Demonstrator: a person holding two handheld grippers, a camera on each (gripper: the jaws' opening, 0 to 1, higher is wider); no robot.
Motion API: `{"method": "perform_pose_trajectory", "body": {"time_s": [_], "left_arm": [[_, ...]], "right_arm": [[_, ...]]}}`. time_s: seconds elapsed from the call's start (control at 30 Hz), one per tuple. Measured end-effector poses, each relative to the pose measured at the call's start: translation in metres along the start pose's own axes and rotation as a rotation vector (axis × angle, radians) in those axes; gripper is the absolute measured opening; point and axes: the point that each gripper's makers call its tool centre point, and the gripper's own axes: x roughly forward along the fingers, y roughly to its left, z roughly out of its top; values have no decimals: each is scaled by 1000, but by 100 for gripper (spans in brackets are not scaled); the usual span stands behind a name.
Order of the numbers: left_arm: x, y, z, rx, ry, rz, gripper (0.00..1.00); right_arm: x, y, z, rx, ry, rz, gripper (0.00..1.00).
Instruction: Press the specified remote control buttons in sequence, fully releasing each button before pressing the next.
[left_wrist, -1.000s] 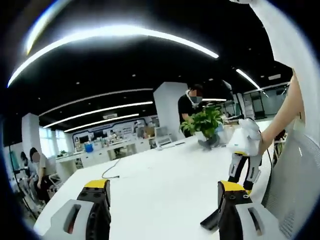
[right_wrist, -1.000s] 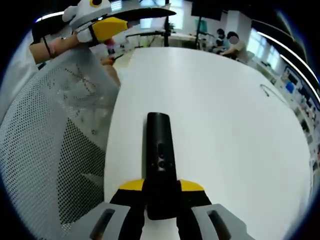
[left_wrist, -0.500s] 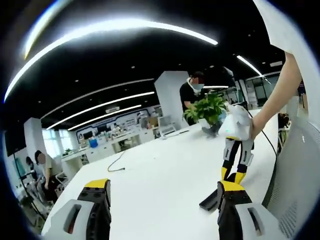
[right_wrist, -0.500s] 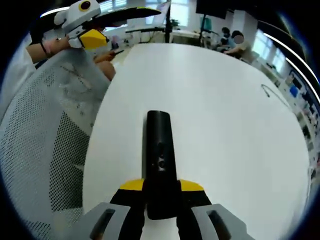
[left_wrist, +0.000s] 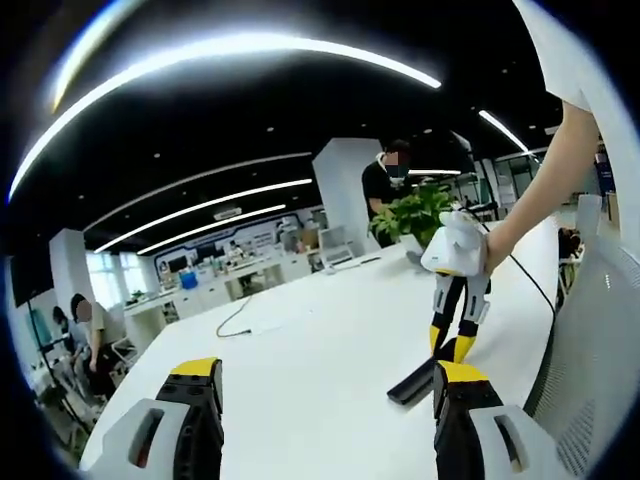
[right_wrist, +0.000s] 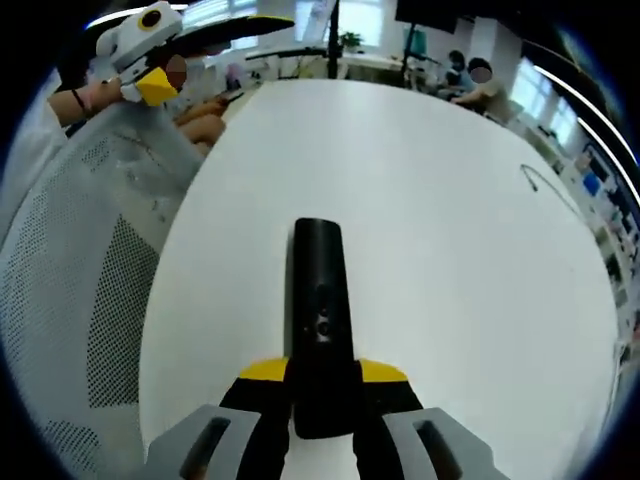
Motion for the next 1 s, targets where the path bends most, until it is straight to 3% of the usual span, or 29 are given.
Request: {"method": "perform_pose_trajectory", "body": {"time_s": [1.0], "left_arm": [[0,-5,-6,1,28,-29,90]], "right_arm": [[1,-55,-1,56,24,-21,20]]}}
